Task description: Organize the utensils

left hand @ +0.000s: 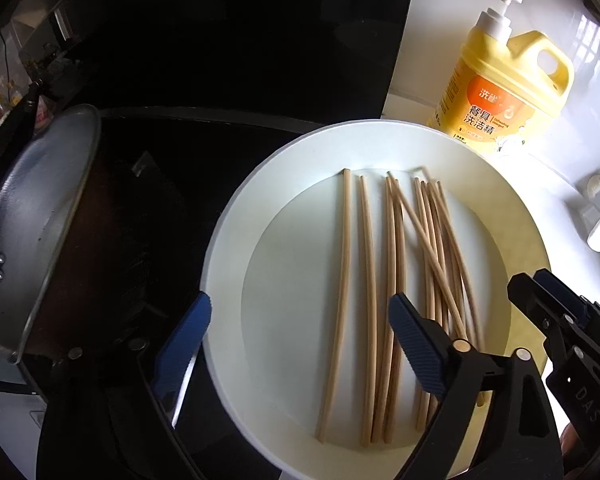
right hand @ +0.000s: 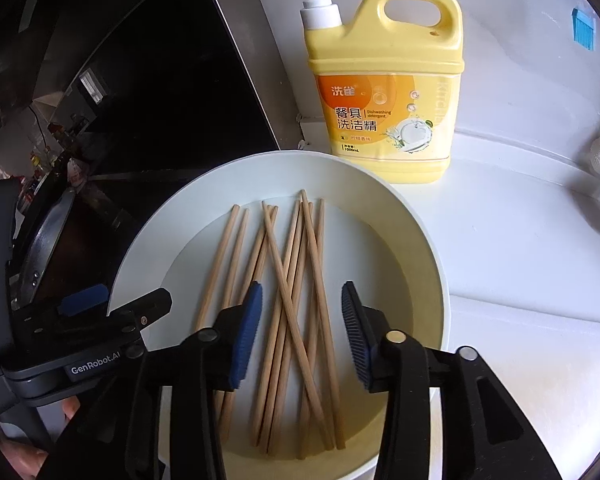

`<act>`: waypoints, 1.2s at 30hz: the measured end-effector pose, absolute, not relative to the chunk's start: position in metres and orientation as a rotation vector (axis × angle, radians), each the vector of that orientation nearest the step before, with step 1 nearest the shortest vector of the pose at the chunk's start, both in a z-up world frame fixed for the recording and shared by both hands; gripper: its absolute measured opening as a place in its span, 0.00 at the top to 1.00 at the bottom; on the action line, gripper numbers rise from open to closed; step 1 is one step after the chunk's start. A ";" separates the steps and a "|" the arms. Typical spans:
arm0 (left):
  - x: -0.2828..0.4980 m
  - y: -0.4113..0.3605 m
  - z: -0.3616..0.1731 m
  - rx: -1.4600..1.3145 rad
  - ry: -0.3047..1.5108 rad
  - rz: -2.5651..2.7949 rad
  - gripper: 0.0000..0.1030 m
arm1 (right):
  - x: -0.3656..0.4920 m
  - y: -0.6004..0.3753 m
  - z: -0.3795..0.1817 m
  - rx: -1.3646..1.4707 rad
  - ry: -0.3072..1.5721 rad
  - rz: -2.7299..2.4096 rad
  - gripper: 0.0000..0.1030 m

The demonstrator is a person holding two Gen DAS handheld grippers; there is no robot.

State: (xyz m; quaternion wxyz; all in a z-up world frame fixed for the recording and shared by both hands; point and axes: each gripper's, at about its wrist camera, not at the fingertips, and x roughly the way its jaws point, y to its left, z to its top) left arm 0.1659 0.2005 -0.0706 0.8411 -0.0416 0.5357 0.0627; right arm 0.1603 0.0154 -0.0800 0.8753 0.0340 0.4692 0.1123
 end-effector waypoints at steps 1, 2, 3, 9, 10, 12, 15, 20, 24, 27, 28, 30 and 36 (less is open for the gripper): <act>0.165 0.200 -0.070 -0.081 1.130 0.137 0.12 | 0.159 0.017 -0.080 0.069 0.979 0.229 0.56; 0.163 0.199 -0.068 -0.071 1.129 0.145 0.11 | 0.157 0.017 -0.079 0.066 0.980 0.225 0.54; 0.162 0.198 -0.068 -0.065 1.128 0.152 0.10 | 0.157 0.017 -0.079 0.065 0.980 0.221 0.53; 0.157 0.196 -0.063 -0.062 1.119 0.169 0.09 | 0.146 0.015 -0.074 0.060 0.977 0.217 0.49; 0.155 0.196 -0.062 -0.062 1.115 0.173 0.09 | 0.146 0.015 -0.073 0.060 0.977 0.215 0.49; 0.153 0.195 -0.059 -0.061 1.110 0.180 0.09 | 0.144 0.015 -0.071 0.062 0.976 0.213 0.49; 0.146 0.194 -0.053 -0.063 1.101 0.186 0.09 | 0.140 0.015 -0.068 0.061 0.973 0.211 0.48; 0.138 0.192 -0.044 -0.071 1.088 0.193 0.08 | 0.132 0.014 -0.060 0.065 0.966 0.211 0.45; 0.132 0.190 -0.038 -0.075 1.076 0.200 0.08 | 0.128 0.014 -0.056 0.062 0.962 0.213 0.45; 0.128 0.189 -0.034 -0.083 1.069 0.203 0.08 | 0.125 0.013 -0.054 0.060 0.957 0.215 0.45; 0.127 0.189 -0.034 -0.086 1.067 0.204 0.08 | 0.124 0.013 -0.053 0.059 0.955 0.217 0.45; 0.124 0.190 -0.032 -0.092 1.067 0.206 0.08 | 0.124 0.012 -0.052 0.057 0.954 0.219 0.45; 0.121 0.192 -0.027 -0.098 1.059 0.202 0.08 | 0.123 0.014 -0.048 0.052 0.947 0.224 0.44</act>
